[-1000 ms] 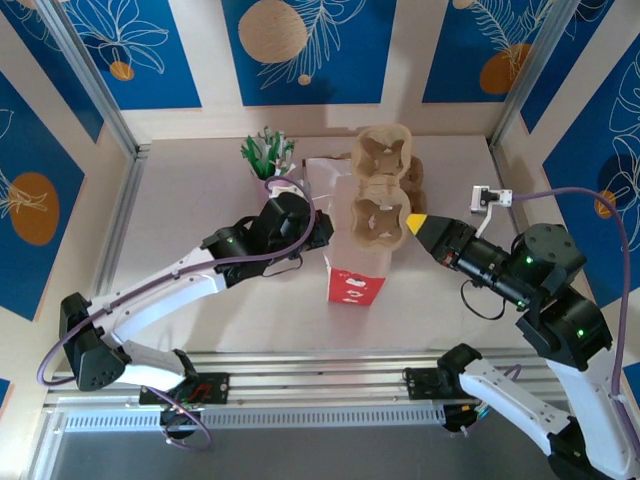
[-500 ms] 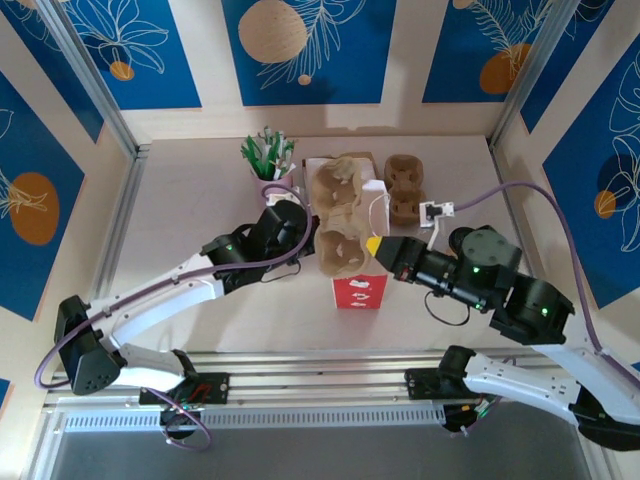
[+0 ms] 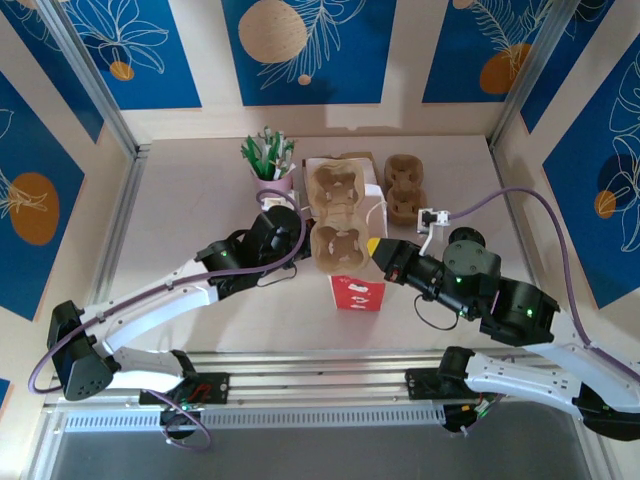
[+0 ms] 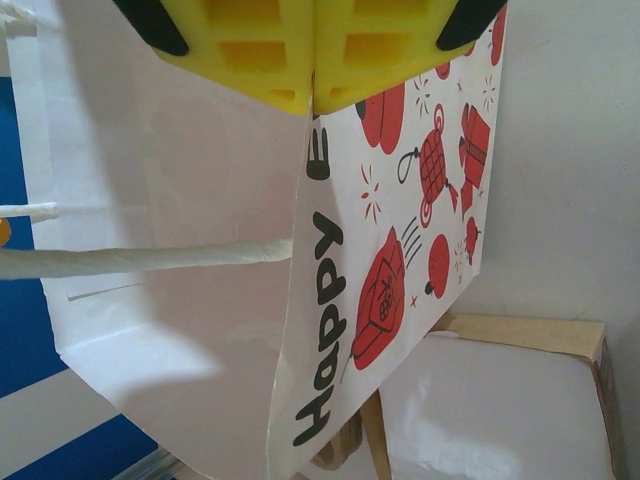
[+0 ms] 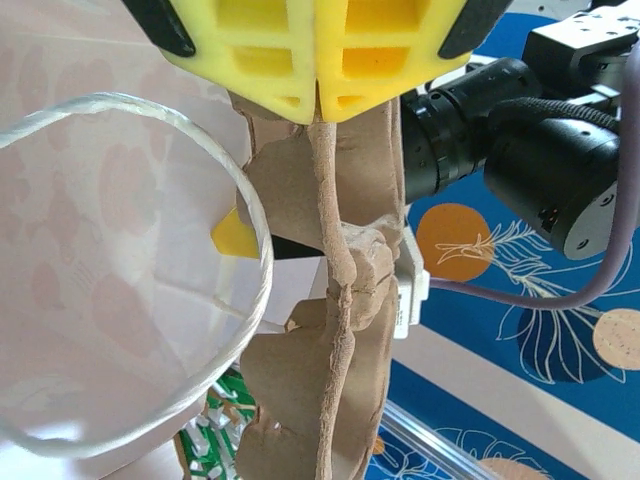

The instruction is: Pack the takeout coffee

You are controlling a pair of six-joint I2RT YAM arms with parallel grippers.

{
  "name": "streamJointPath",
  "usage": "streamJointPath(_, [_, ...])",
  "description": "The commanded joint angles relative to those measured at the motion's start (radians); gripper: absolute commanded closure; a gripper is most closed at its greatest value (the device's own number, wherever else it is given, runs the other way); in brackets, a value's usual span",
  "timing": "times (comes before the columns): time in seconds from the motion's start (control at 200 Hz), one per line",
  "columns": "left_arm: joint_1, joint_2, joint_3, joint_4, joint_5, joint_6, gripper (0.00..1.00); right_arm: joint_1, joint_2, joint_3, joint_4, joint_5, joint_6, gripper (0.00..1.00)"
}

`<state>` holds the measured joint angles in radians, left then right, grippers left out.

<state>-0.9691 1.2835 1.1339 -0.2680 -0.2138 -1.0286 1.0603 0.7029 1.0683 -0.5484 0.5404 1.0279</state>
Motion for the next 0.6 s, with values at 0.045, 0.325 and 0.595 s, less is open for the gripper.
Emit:
streamJointPath(0.045, [-0.006, -0.026, -0.013, 0.021, 0.011, -0.020, 1.00, 0.006, -0.046, -0.019, -0.007, 0.088, 0.013, 1.00])
streamJointPath(0.325, [0.003, -0.025, -0.011, 0.015, 0.013, -0.026, 1.00, 0.005, -0.057, -0.023, -0.007, 0.067, 0.008, 1.00])
streamJointPath(0.595, [0.003, -0.022, -0.011, 0.033, 0.035, -0.039, 0.90, 0.003, -0.051, -0.051, 0.007, 0.058, 0.017, 1.00])
